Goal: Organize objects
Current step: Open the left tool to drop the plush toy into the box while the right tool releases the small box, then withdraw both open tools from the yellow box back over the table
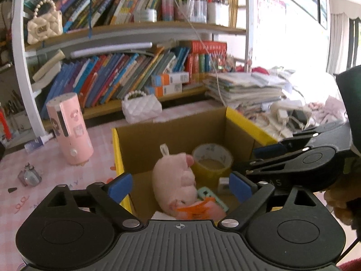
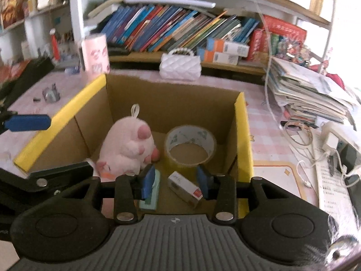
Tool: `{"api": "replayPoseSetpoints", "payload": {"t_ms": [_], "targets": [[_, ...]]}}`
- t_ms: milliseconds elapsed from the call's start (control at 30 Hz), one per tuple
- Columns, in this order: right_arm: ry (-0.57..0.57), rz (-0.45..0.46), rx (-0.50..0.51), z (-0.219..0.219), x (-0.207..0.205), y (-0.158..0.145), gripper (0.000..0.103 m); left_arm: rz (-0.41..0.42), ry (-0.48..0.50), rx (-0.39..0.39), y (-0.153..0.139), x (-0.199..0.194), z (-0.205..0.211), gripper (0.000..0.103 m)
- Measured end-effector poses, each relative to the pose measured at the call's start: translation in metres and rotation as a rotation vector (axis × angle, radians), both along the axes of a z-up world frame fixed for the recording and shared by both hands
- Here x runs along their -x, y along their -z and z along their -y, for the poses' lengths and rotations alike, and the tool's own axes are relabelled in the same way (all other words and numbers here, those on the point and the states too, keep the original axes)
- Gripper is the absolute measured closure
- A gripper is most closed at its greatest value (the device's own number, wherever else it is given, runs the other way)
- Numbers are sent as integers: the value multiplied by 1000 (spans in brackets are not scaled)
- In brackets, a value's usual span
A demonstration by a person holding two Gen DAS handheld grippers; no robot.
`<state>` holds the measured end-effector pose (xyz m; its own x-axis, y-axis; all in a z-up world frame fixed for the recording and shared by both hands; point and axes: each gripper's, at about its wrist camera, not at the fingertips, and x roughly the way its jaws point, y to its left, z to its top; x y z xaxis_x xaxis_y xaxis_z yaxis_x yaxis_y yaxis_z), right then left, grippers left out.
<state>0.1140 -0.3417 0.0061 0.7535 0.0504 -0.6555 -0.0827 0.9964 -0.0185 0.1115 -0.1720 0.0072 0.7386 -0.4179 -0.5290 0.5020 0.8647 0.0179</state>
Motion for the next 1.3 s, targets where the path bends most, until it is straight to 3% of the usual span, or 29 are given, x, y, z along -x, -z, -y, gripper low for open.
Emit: {"api": "replayPoseSetpoints", "payload": {"t_ms": [267, 767, 1300], "targets": [[89, 74, -42, 5, 26, -16, 62, 31, -12, 48, -13, 20, -11, 8], [269, 146, -33, -1, 83, -24, 58, 39, -30, 105, -17, 51, -42, 8], [326, 11, -4, -52, 126, 4, 50, -2, -18, 42, 1, 80, -84, 7]]}}
